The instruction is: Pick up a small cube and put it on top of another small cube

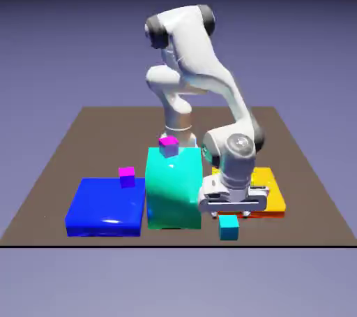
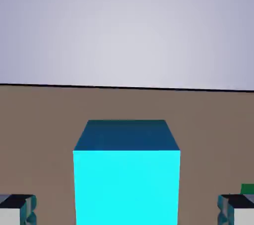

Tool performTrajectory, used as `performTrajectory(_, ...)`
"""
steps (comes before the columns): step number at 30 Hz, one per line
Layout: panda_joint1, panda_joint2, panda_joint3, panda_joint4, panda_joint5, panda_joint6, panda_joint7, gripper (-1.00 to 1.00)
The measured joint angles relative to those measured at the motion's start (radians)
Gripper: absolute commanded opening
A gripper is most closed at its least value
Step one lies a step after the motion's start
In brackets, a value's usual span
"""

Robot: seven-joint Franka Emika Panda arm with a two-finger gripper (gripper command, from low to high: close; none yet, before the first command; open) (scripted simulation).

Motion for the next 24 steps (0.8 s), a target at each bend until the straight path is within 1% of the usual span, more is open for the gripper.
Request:
performTrajectory(2,0.000,0.000,0.000,0.000,0.001,0.000,-0.001,-1.00)
performTrajectory(5,-0.038,-0.108,0.049,0.006,0.058,-0.111,-0.037,-1.00)
performTrajectory(7,-0.024,-0.136,0.068,0.001,0.095,-0.165,-0.086,-1.00)
performTrajectory(22,0.136,-0.680,0.165,-0.360,0.403,-0.259,-0.178,-1.00)
performTrajectory(24,0.137,-0.699,0.168,-0.372,0.412,-0.261,-0.178,-1.00)
